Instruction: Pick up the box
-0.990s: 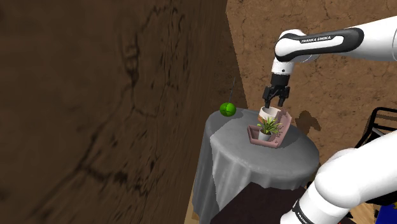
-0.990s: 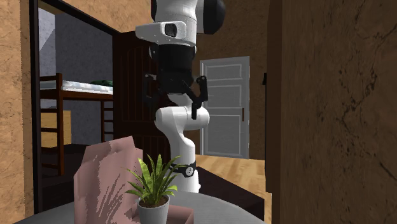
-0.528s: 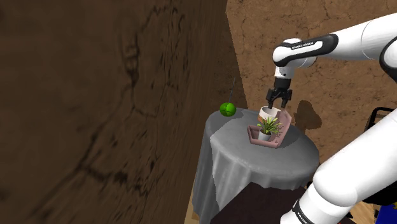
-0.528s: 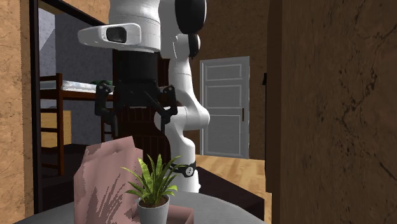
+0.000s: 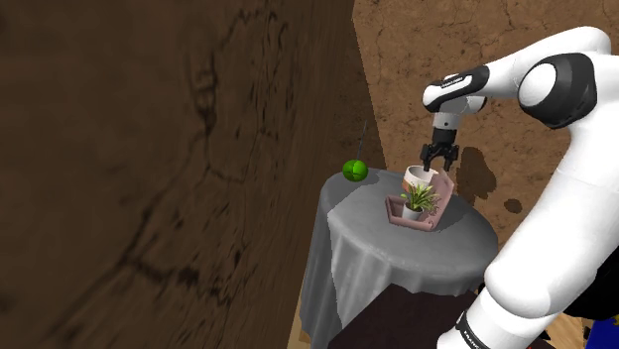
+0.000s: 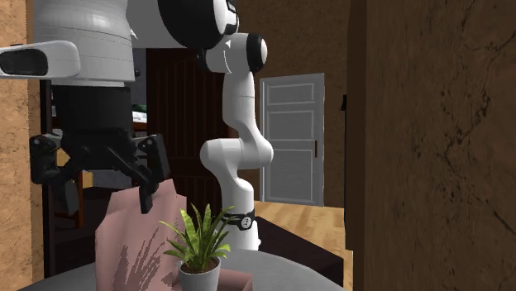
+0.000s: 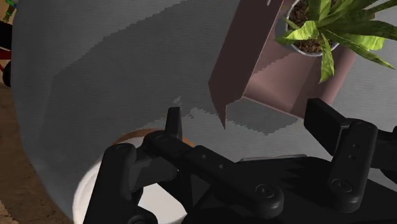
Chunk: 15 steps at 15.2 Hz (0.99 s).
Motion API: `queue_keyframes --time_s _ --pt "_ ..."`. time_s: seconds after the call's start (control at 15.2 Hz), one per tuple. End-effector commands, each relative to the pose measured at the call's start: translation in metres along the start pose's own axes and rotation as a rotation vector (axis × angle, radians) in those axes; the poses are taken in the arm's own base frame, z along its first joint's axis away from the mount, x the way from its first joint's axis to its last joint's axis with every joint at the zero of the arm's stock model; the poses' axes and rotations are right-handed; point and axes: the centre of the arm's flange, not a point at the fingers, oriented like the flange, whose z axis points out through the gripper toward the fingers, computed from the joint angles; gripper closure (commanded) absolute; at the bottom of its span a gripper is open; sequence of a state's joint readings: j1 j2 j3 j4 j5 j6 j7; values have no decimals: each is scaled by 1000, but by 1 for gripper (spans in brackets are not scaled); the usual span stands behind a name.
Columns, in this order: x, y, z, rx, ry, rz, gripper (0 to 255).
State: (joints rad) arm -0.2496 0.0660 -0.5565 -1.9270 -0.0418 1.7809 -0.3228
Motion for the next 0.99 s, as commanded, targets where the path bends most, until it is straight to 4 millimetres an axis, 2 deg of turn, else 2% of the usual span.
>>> queue_keyframes --time_s 0.0,0.4,0.53,0.59,0.92 --pt "6 9 9 1 -3 9 0" --pt "12 9 40 1 -3 9 0" --pt "13 9 43 1 -3 9 0" --pt "13 9 43 1 -3 9 255" --pt "14 9 43 1 -3 9 255"
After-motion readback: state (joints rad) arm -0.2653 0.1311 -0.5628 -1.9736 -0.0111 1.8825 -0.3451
